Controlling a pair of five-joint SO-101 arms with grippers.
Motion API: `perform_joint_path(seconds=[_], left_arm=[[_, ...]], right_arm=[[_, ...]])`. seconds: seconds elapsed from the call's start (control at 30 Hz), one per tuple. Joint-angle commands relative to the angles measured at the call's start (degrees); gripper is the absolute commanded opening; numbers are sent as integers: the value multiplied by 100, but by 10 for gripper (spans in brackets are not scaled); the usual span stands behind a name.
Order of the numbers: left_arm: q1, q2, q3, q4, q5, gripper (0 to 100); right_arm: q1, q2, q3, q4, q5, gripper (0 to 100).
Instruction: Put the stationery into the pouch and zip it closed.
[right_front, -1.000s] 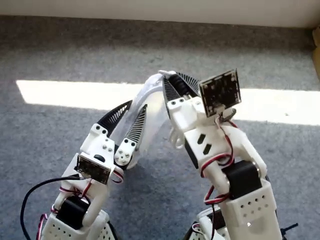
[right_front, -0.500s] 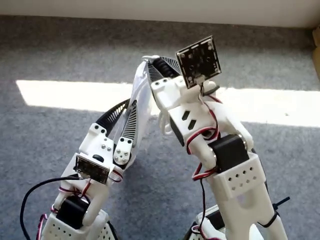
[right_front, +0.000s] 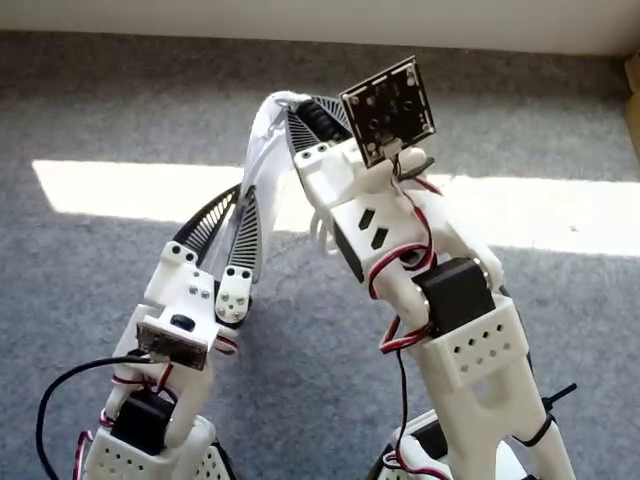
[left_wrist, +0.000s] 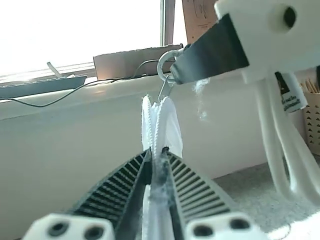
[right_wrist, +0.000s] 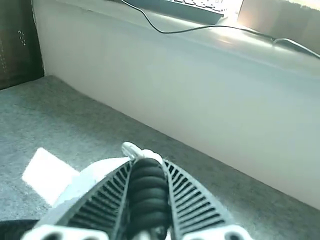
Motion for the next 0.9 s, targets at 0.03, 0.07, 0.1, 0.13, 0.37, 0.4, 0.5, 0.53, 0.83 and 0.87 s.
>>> perform_joint_path(seconds=[0.03,0.07,0.1,0.13,0.37,0.4,0.5,0.53,0.83,0.87], left_arm=[[-207,-4,-1024,-396,-44,8],[-207,127,-1218,-360,-44,8],[-207,347,-1464,-255,-44,8],[-207,629,-1771,-79,-35,7],[-215,3011,-3855,738,-44,7],[-215,3319,-4066,738,-62,7],[-215,4224,-4646,730,-62,8],[-215,4532,-4875,730,-70,8],[-435,7275,-6158,-246,-70,8],[-444,7495,-6211,-308,-70,8]], right_arm=[[-22,-66,-400,-207,123,5],[-13,-66,-400,-215,132,5],[-4,-66,-400,-215,132,5],[-4,-66,-400,-215,141,5],[22,75,-716,-224,158,5],[22,189,-813,-224,220,5],[84,664,-1279,-224,448,5],[110,866,-1455,-224,466,5],[523,2299,-2791,-207,466,5],[523,2369,-2879,-207,466,5]])
